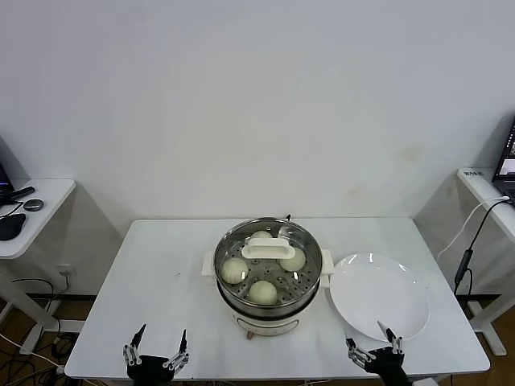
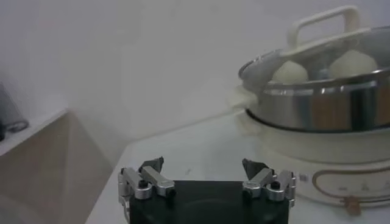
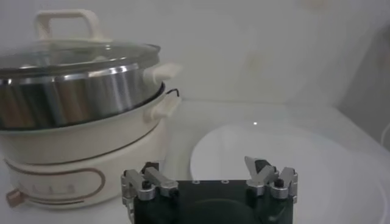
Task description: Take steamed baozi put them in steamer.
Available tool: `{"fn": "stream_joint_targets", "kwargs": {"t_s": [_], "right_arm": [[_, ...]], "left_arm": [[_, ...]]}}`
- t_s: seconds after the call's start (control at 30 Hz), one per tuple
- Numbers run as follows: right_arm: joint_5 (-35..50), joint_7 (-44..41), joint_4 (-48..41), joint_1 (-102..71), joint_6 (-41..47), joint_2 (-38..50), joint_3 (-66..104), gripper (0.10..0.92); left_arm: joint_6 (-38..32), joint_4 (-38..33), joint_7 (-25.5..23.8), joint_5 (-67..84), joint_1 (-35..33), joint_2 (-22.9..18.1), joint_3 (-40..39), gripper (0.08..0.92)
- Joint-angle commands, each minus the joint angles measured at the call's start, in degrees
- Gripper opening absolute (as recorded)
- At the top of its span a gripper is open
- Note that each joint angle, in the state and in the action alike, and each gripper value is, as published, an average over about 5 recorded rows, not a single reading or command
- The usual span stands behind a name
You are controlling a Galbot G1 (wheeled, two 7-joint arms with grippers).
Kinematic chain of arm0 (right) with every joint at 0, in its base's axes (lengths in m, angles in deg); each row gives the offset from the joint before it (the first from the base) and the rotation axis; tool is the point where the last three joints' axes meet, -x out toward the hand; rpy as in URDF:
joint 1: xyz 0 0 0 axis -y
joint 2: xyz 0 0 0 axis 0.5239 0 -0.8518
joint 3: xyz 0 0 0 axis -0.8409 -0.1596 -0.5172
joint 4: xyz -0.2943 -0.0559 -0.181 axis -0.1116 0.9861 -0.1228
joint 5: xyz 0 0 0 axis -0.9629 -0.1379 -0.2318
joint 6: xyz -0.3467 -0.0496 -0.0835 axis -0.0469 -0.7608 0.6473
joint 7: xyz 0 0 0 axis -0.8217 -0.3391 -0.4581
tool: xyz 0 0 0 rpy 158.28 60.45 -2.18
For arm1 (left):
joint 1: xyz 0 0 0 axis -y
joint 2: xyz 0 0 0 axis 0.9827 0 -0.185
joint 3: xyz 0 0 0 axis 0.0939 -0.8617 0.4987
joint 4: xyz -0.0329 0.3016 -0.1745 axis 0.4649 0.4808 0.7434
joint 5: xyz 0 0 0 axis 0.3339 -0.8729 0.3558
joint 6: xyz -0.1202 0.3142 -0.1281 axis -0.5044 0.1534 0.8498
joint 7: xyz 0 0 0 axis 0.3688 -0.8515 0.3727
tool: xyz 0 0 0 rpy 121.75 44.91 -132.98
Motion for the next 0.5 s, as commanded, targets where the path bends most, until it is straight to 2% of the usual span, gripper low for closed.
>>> {"fn": "stream_joint_targets", "kwargs": {"t_s": [0.03, 0.5], "right_arm": [[-2.9, -1.2, 3.9, -2.9, 2.1, 0.3, 0.4, 0.823], [-3.4, -2.1, 4.2, -2.9, 2.2, 0.6, 0.3, 0.823]], "left_arm": [[0.8, -1.4, 0.0, 2.6, -2.3, 0.1, 0.2, 0.823], [0.9, -2.8, -0.9, 2.2, -2.1, -0.5, 0.3, 0.823]]}}
